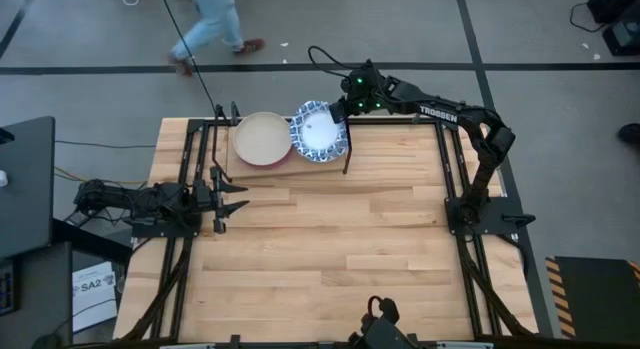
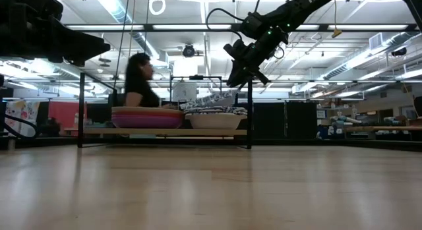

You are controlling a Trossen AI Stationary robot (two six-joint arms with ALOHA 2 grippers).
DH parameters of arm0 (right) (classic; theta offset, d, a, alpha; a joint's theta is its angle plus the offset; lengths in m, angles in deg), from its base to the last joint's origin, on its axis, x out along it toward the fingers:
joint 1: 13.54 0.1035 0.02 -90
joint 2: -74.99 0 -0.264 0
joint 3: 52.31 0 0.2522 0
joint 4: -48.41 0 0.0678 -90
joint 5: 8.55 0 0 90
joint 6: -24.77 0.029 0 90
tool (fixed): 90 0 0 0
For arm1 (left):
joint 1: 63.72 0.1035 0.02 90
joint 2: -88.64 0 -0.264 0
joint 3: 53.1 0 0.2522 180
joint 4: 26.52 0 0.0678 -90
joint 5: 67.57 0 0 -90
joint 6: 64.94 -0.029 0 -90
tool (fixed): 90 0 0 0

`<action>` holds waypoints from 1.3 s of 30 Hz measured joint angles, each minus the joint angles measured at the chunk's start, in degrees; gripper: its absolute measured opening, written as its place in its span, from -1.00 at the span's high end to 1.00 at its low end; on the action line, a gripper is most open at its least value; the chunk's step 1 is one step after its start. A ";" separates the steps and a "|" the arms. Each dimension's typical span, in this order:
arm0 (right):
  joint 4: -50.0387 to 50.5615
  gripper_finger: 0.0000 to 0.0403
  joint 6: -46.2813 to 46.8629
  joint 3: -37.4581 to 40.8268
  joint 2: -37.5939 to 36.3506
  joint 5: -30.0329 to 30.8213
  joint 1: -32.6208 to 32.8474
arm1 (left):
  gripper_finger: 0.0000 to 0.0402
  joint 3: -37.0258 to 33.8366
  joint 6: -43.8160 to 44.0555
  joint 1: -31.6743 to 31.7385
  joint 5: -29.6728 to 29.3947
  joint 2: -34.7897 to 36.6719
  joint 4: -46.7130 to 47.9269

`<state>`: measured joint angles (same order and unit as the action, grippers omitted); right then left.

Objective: Place and stack plates onto a shelf
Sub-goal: Stack the blue patterned bowl on top of the blue patterned bowl on the shelf, then return to Home Position

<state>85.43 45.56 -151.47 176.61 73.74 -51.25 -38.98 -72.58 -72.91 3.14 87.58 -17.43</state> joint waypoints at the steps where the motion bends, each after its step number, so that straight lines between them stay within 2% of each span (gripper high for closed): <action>1: 0.00 0.63 0.00 0.00 0.00 0.12 0.00 | 0.17 0.00 0.00 0.00 0.00 0.00 0.02; 9: 0.00 0.33 -0.95 0.00 0.00 0.70 -0.02 | 0.17 0.00 0.00 0.00 0.00 0.00 0.02; 16: -0.01 0.16 -4.81 0.00 0.00 0.76 -0.02 | 0.17 0.00 -0.02 0.00 0.00 0.00 0.02; 30: -2.02 0.15 -4.72 0.00 0.00 0.59 0.00 | 0.17 0.00 -0.02 0.00 0.00 0.00 0.07; 39: -8.53 0.15 -4.70 0.00 0.00 -5.88 0.79 | 0.17 0.00 -0.31 0.00 0.00 0.00 0.10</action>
<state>76.91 40.86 -151.48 176.61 67.86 -50.46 -38.98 -72.89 -72.91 3.14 87.58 -17.33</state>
